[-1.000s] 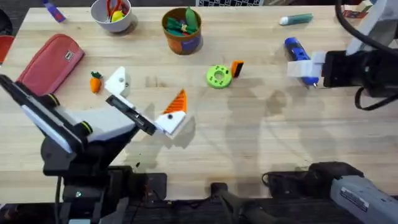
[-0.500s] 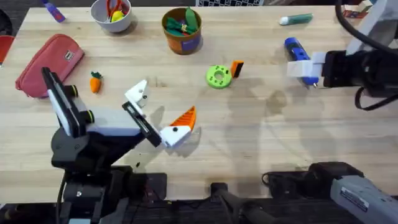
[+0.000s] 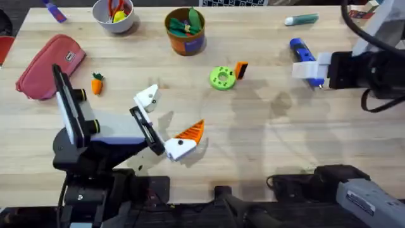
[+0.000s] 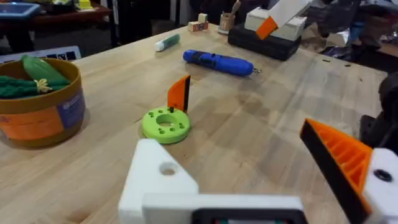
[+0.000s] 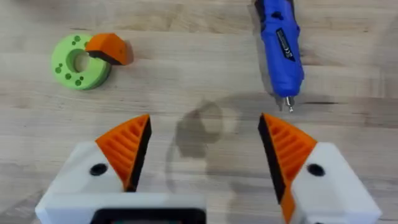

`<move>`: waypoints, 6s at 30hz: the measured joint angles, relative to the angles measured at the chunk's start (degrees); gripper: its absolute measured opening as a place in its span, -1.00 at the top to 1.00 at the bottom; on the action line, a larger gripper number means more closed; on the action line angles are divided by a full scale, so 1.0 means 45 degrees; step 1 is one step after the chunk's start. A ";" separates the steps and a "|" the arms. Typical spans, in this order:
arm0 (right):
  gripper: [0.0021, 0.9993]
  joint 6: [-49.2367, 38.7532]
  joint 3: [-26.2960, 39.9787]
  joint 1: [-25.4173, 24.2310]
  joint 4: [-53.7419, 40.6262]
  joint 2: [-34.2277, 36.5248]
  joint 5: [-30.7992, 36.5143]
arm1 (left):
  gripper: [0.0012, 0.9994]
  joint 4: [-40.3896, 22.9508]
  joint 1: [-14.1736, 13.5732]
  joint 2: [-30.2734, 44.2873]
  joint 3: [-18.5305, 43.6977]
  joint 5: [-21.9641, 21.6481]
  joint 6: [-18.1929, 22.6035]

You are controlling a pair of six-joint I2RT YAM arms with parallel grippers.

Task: Pick up the gripper from the table and insert it into the empty holder that is missing its gripper. Then pick up a screw, insert it into the mounting hole, and use the screwdriver to tighten it. Finally, clean up the table by picking up the vegetable and placing it into the bucket.

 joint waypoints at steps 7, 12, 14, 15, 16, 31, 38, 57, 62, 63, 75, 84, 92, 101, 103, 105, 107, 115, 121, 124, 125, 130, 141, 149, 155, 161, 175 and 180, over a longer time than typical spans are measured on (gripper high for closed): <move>-0.99 0.0000 0.0000 0.0000 0.0000 0.0000 0.0000 | -1.00 -0.0117 0.0000 0.0000 0.0000 0.0723 0.0565; -0.99 0.0000 0.0000 0.0000 0.0000 0.0000 0.0005 | -1.00 -0.0144 0.0000 0.0000 0.0000 0.0964 0.0720; -0.99 0.0000 0.0000 0.0003 0.0000 0.0000 0.0005 | -1.00 -0.0147 0.0000 0.0000 0.0000 0.0994 0.0747; -0.99 0.0000 0.0000 0.0000 0.0000 0.0000 0.0005 | -1.00 -0.0149 0.0000 0.0000 0.0000 0.1007 0.0749; -0.99 0.0000 0.0000 0.0000 0.0000 0.0000 0.0002 | -1.00 -0.0149 0.0000 0.0000 0.0000 0.1007 0.0750; -0.99 0.0000 0.0000 0.0003 0.0000 0.0000 0.0002 | -1.00 -0.0153 0.0000 0.0000 0.0000 0.1019 0.0788; -0.99 0.0000 0.0000 0.0000 0.0000 0.0000 0.0002 | -1.00 -0.0158 0.0000 0.0000 0.0000 0.1051 0.0788; -0.99 0.0641 0.1468 0.0283 -0.1324 0.1293 0.0005 | -1.00 -0.0163 0.0000 0.0000 0.0000 0.1056 0.0788; -0.99 0.0826 0.3954 0.1391 -0.2618 0.3760 0.0054 | -1.00 -0.0168 0.0000 0.0000 0.0000 0.1060 0.0788; -0.99 0.0860 0.4444 0.1672 -0.2828 0.4293 0.0058 | -1.00 -0.0168 0.0000 0.0000 0.0000 0.1060 0.0788; -0.99 0.1903 0.8455 0.4521 -0.3849 0.9761 0.0821 | -1.00 -0.0168 0.0000 0.0000 0.0000 0.1098 0.0788; -0.99 0.2761 0.8913 0.4969 -0.3451 1.1440 0.0865 | -1.00 -0.0173 0.0000 0.0000 0.0000 0.1146 0.0788; -0.96 0.2909 0.8918 0.4969 -0.2889 1.2490 0.0865 | -1.00 -0.0178 0.0000 0.0000 0.0000 0.1196 0.0788; 0.01 0.3109 0.8922 0.4969 -0.2705 1.2779 0.0865 | -1.00 -0.0178 0.0000 0.0000 0.0000 0.1196 0.0788; 0.44 0.3154 0.8927 0.4969 -0.2705 1.2820 0.0866 | -1.00 -0.0178 0.0000 0.0000 0.0000 0.1196 0.0788; 0.92 0.3247 0.8958 0.4969 -0.2671 1.2886 0.0870 | -1.00 -0.0178 0.0000 0.0000 0.0000 0.1196 0.0788; 0.98 0.3196 0.9000 0.4969 -0.2652 1.2910 0.0884 | -1.00 -0.0178 0.0000 0.0000 0.0000 0.1196 0.0788; 0.98 0.3196 0.9002 0.4969 -0.2711 1.2905 0.0884 | -1.00 -0.0178 0.0000 0.0000 0.0000 0.1196 0.0788; 0.98 0.3202 0.9000 0.4969 -0.3113 1.2124 0.0879 | -1.00 -0.0178 0.0000 0.0000 0.0000 0.1196 0.0788; 0.98 0.3250 0.9000 0.4969 -0.3074 1.0843 0.0817 | -1.00 -0.0178 0.0000 0.0000 0.0000 0.1196 0.0788; 0.98 0.3257 0.9000 0.4969 -0.3041 1.0375 0.0725 | -1.00 -0.0178 0.0000 0.0000 0.0000 0.1196 0.0788; 0.98 0.3351 0.9005 0.4969 -0.2982 0.8477 -0.0237 | -1.00 -0.0178 0.0000 0.0000 0.0000 0.1196 0.0788; 0.98 0.3450 0.5746 0.4928 0.0923 0.5237 -0.3920 | -1.00 -0.0181 0.0000 0.0000 0.0000 0.1196 0.0788; 0.99 0.4468 0.1606 0.4458 0.5639 0.3795 -0.8572 | -1.00 -0.0178 0.0000 0.0000 0.0000 0.1196 0.0788; 0.99 0.5777 -0.1136 0.3604 0.9514 0.3779 -1.2341 | -1.00 -0.0179 0.0000 0.0000 0.0000 0.1196 0.0791; 0.99 0.6198 -0.2393 0.3015 1.0709 0.4348 -1.5131 | -1.00 -0.0183 0.0000 0.0000 0.0000 0.1198 0.0791; 0.99 0.6304 -0.2482 0.3269 1.1885 0.9142 -1.9014 | -1.00 -0.0183 0.0000 0.0000 0.0000 0.1201 0.0788; 0.99 0.6295 -0.2343 0.3963 1.1880 0.9779 -1.9189 | -1.00 -0.0183 0.0000 0.0000 0.0000 0.1201 0.0788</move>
